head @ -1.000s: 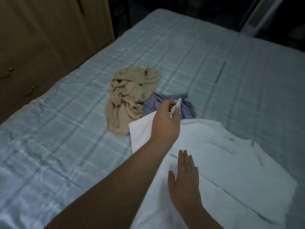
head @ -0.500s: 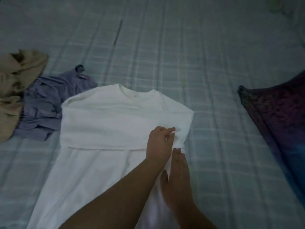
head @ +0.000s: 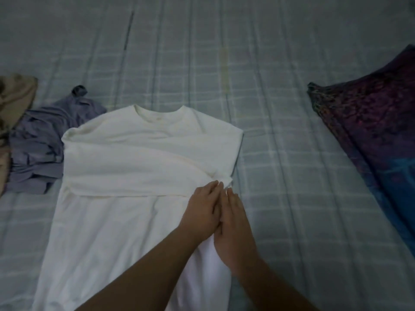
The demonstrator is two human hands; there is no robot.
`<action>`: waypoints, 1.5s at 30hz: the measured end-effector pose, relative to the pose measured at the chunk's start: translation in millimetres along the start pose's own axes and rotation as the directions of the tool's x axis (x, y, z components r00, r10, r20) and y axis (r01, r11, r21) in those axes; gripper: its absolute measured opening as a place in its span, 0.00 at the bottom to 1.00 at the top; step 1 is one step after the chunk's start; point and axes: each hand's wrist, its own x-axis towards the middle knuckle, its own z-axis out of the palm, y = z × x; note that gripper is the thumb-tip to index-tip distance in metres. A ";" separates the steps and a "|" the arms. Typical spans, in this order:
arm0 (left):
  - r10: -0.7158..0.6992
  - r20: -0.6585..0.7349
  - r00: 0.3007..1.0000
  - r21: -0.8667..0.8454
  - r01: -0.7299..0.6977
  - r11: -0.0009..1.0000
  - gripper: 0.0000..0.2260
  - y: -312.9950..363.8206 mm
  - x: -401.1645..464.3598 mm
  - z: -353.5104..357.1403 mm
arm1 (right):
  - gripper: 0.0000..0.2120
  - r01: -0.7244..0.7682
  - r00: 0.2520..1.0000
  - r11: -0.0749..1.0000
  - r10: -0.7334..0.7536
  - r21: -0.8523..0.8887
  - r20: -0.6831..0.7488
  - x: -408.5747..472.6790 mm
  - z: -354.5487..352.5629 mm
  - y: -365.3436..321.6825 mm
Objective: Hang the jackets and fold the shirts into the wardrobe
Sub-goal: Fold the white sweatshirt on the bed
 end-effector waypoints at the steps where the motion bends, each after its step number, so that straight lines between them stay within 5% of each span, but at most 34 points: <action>1: 0.008 0.015 1.000 -0.060 -0.007 0.998 0.23 -3.5 -3.2 -2.9 | 0.36 -0.011 1.000 1.000 0.011 0.016 -0.004 -0.2 0.2 -1.1; 5: -0.059 0.010 0.998 -0.158 0.060 0.986 0.27 -4.7 -32.9 -24.9 | 0.39 -0.035 0.999 0.999 0.036 0.036 -0.026 -5.3 -4.1 -15.5; 13: -0.131 -0.071 0.989 -0.060 0.127 0.990 0.28 -75.4 -146.4 -50.8 | 0.36 0.035 0.997 0.989 -0.025 -0.144 0.076 -80.5 24.4 -40.3; 16: -0.100 -0.030 0.995 0.068 0.101 0.992 0.29 -115.5 -208.6 -63.5 | 0.34 0.024 0.993 0.965 0.007 -0.262 0.118 -125.5 42.1 -45.4; 20: -0.249 -0.073 0.966 0.319 0.259 0.912 0.25 -167.9 -302.2 -85.2 | 0.32 -0.005 0.990 0.937 0.053 -0.350 0.128 -184.8 62.2 -55.3; 24: -0.476 -0.147 0.867 0.234 0.498 0.835 0.25 -212.2 -373.3 -99.3 | 0.29 -0.245 0.966 0.969 0.241 -0.039 -0.098 -216.3 73.6 -62.6; 27: -0.725 -0.134 0.676 -0.251 0.685 0.684 0.26 -206.9 -381.5 -108.3 | 0.29 -0.517 0.775 0.783 0.600 0.346 -0.199 -213.0 69.0 -78.7; 29: -0.833 -0.055 0.551 -0.449 0.731 0.514 0.24 -203.8 -375.3 -113.3 | 0.29 -0.651 0.615 0.554 0.786 0.518 -0.068 -198.6 61.8 -89.9; 31: -0.853 0.023 0.522 -0.499 0.745 0.442 0.21 -205.2 -369.7 -116.0 | 0.28 -0.781 0.497 0.399 0.863 0.480 0.093 -191.0 58.6 -89.1; 34: -0.863 0.124 0.490 -0.676 0.678 0.288 0.18 -207.3 -369.2 -116.9 | 0.24 -0.810 0.489 0.367 0.853 0.458 0.181 -189.1 46.3 -84.1; 38: -0.792 0.321 0.520 -0.866 0.500 -0.023 0.12 -204.1 -388.5 -134.2 | 0.17 -0.688 0.526 0.219 0.807 0.691 0.268 -203.8 13.7 -89.2; 43: -0.730 0.398 0.555 -0.876 0.466 -0.123 0.14 -187.8 -430.7 -168.2 | 0.14 -0.607 0.464 -0.130 0.743 0.784 0.482 -241.1 -36.4 -102.4; 45: -0.703 0.420 0.574 -0.861 0.498 -0.109 0.14 -172.0 -445.8 -183.2 | 0.05 -0.588 0.436 -0.217 0.726 0.779 0.531 -258.3 -57.3 -111.7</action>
